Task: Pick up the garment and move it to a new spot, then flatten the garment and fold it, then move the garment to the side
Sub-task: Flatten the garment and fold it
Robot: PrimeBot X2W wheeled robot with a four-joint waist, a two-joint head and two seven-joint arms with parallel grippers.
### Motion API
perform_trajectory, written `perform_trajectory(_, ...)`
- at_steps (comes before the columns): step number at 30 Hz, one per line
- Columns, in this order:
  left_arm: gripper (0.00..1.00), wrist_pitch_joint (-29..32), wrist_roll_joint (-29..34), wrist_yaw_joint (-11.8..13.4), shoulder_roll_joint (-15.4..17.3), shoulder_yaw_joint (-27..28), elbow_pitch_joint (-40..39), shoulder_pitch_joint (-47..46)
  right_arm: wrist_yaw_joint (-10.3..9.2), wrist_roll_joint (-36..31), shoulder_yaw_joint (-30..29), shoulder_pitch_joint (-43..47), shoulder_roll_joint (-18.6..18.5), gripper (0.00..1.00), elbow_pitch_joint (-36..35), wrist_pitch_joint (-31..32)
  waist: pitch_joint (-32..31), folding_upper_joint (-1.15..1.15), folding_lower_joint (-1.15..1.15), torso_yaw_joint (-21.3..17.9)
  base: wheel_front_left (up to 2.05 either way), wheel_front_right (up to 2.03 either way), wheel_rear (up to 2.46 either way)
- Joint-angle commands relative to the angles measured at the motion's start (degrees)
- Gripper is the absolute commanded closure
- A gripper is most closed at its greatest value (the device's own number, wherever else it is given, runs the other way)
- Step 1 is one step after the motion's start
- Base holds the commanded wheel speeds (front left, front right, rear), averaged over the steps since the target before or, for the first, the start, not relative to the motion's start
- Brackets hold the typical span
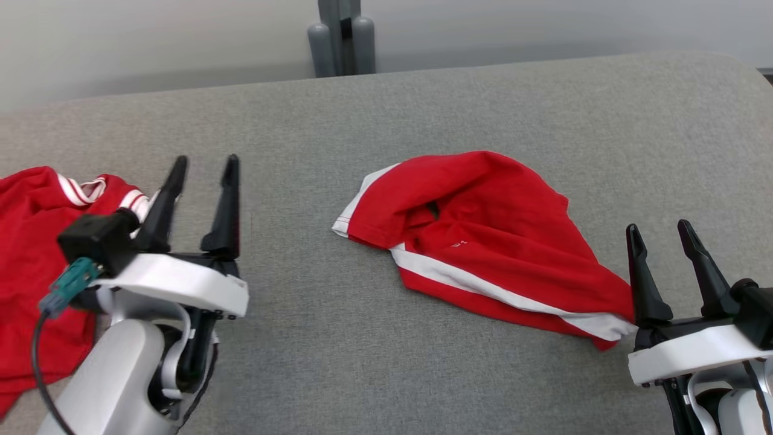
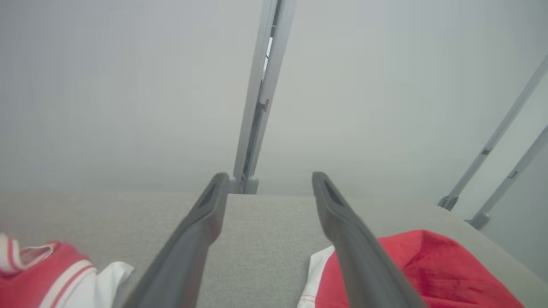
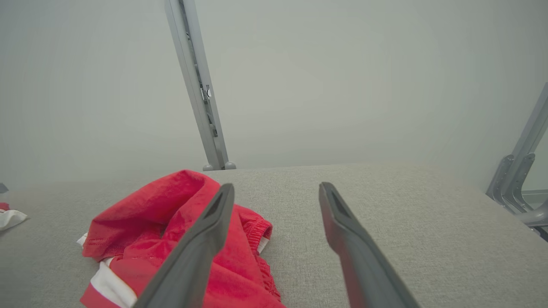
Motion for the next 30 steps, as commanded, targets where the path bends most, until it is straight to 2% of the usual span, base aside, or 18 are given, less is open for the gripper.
perform_trajectory(1,0.0,-1.3,0.7,0.6,0.8,0.9,-0.5,1.2,-0.02,-0.2,-0.2,0.7,-0.2,0.0,-0.3,0.4,-1.1,0.0,0.0,1.1,0.0,0.0,0.0)
perform_trajectory(6,0.0,-5.4,2.4,1.9,3.0,3.7,-2.9,4.7,-0.02,-0.6,-0.3,1.6,-0.2,0.0,-0.8,1.4,-3.0,0.0,0.0,2.5,0.0,0.0,0.0)
perform_trajectory(12,0.0,-6.9,4.3,3.6,4.8,5.5,-4.7,11.3,-0.02,-1.0,0.2,3.3,-0.3,0.0,-1.3,2.4,-5.5,0.0,0.0,3.2,0.0,0.0,0.0)
perform_trajectory(21,0.0,-5.8,5.9,5.9,6.9,4.3,-6.9,19.4,-0.02,-2.0,0.6,6.3,-0.3,0.0,-1.9,3.7,-8.4,0.0,0.0,3.2,0.0,0.0,0.0)
perform_trajectory(30,0.0,-3.4,6.3,8.1,8.0,3.1,-9.6,23.5,-0.02,-1.2,0.1,8.6,-0.2,0.0,-2.3,4.0,-10.6,0.0,0.0,2.1,0.0,0.0,0.0)
